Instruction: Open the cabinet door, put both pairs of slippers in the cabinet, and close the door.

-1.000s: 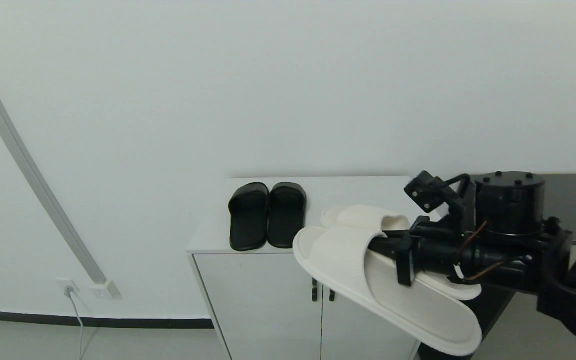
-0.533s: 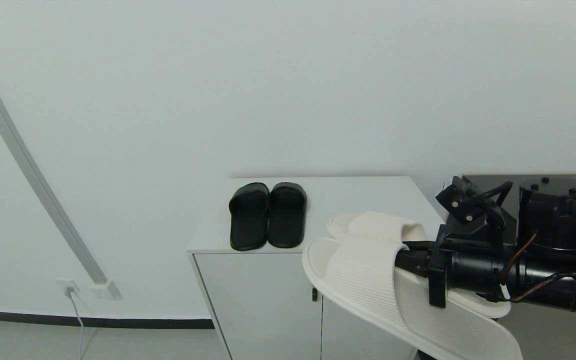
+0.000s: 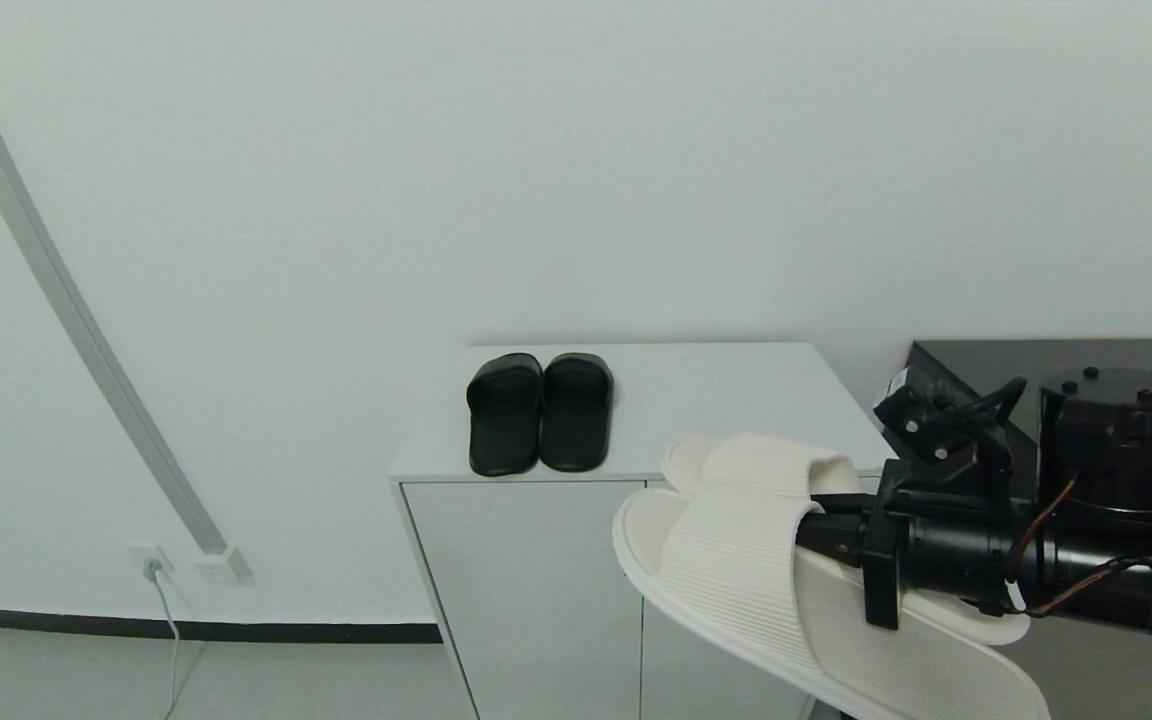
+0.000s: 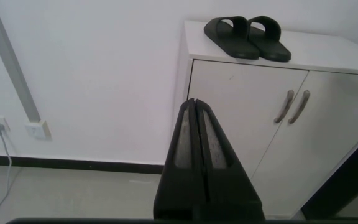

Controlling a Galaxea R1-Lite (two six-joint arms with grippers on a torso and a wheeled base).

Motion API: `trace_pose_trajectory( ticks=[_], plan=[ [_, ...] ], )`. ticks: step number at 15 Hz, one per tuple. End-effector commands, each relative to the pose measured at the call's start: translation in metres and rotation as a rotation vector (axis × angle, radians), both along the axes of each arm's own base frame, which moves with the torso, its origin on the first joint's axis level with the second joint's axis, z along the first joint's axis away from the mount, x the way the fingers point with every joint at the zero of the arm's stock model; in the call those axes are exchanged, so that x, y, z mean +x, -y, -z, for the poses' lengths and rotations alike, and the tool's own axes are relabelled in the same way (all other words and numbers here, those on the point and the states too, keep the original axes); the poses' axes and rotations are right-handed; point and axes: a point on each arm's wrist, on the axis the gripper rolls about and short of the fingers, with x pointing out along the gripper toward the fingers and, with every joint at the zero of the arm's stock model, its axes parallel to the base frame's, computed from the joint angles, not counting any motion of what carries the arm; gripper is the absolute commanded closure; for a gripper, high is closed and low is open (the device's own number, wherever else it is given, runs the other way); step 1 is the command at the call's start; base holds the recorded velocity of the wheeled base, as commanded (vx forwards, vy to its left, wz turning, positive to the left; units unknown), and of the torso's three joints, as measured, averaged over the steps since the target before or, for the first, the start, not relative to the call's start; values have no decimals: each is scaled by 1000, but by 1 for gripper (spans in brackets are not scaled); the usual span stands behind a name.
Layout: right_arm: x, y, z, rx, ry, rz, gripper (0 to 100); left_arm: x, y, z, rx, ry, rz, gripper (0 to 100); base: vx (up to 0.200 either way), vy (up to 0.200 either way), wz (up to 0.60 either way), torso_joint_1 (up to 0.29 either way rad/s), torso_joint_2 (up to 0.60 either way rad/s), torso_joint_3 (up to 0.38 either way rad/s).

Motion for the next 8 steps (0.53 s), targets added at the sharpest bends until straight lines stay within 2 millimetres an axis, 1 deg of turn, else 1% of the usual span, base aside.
trace_pose_trajectory(
  ticks=[1,6,7,8],
  plan=[
    [0,0,0,0,0,-2,100,0,0,0,0,0,0,100,0,0,0,0,0,0],
    [0,-1,3,-6,-9,-4,100,0,0,0,0,0,0,100,0,0,0,0,0,0],
    [0,-1,4,-8,-12,-4,100,0,0,0,1,0,0,100,0,0,0,-36,76,51],
    [0,-1,4,-8,-13,-5,100,0,0,0,1,0,0,100,0,0,0,-124,286,159]
  ],
)
